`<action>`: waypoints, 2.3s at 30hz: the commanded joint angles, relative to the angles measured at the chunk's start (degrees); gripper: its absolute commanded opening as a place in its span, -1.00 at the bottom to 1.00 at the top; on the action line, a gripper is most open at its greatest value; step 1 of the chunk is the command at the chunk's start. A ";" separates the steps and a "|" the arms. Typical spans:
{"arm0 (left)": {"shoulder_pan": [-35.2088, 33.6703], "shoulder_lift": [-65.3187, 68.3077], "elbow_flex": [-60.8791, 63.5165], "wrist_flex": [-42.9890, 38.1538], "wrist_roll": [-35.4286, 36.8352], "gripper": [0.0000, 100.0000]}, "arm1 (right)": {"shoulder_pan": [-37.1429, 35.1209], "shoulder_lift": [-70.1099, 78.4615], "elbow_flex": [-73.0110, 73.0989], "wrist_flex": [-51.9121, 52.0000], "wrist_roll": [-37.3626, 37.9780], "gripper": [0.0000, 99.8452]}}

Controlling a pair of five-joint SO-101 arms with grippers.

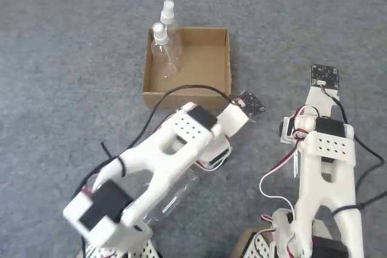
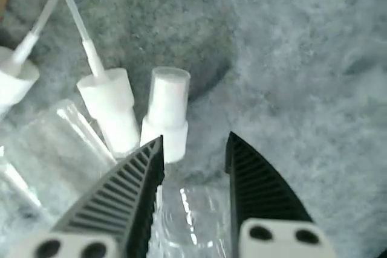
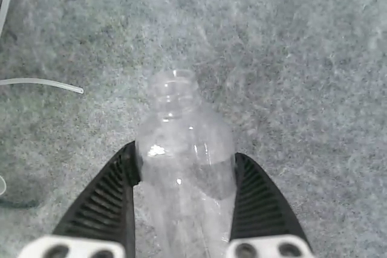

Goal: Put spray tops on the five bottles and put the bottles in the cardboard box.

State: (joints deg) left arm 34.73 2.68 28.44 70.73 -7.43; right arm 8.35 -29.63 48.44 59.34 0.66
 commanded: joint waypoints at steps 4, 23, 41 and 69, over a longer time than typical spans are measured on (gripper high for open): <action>-0.09 5.45 -6.46 -1.23 0.79 -0.69 | 0.66 -1.98 -0.79 -1.27 -0.35 -0.99; 0.09 14.77 -10.77 -1.23 0.79 -0.75 | 0.66 -1.98 -0.79 -1.27 -0.26 -0.99; 0.09 14.51 -17.80 8.09 0.70 -0.95 | 0.66 -1.98 -0.79 -1.54 -0.26 -0.99; -7.38 -27.96 -5.49 8.09 0.79 -0.96 | 0.66 -1.98 -0.70 -1.54 -0.26 -0.99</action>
State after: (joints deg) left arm 29.89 -19.91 23.60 80.13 -7.16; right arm 8.35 -29.63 48.44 59.34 0.66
